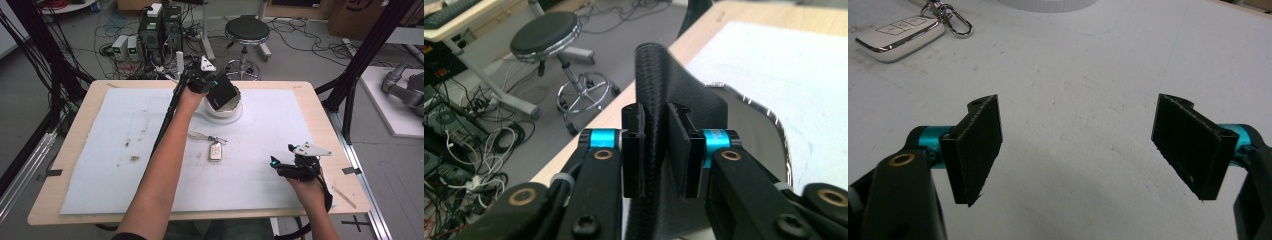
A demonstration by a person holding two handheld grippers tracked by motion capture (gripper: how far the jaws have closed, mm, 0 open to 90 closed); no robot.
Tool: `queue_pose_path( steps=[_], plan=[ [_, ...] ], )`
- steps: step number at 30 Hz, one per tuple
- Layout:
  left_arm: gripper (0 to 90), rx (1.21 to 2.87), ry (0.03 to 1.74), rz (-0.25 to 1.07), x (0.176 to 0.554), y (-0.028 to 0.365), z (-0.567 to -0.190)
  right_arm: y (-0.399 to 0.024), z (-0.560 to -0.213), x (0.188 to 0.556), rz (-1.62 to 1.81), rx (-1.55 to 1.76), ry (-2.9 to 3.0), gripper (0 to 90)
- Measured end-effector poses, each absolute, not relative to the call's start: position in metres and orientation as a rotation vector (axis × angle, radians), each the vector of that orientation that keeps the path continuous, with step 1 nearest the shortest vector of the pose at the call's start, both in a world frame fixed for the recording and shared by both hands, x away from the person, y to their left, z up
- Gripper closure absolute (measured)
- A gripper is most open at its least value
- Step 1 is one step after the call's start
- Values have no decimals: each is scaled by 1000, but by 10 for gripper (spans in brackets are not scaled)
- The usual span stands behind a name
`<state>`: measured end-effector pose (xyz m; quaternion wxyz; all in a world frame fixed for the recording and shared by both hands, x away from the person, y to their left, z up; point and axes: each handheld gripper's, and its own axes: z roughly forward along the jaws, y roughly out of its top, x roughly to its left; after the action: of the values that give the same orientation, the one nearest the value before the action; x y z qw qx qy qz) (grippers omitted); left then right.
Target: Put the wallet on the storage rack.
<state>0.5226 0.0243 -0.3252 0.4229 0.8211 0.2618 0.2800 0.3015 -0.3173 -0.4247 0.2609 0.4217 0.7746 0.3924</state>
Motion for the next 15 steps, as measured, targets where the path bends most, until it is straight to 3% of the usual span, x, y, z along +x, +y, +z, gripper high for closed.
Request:
queue_pose_path(
  steps=[1,3,6,10,15],
  plan=[
    [734,2053,656,685,523,24,-327,-318,-425,301,1063,1139,2096,207],
    [585,2045,671,677,523,23,-328,-318,-424,301,1066,1139,2094,207],
    [492,2031,675,665,521,24,-329,-319,-424,301,1065,1139,2092,207],
    [379,1986,689,615,511,32,-325,-317,-423,300,1067,1135,2094,207],
    [328,1974,675,573,496,45,-323,-316,-422,300,1069,1129,2091,206]
  ],
)
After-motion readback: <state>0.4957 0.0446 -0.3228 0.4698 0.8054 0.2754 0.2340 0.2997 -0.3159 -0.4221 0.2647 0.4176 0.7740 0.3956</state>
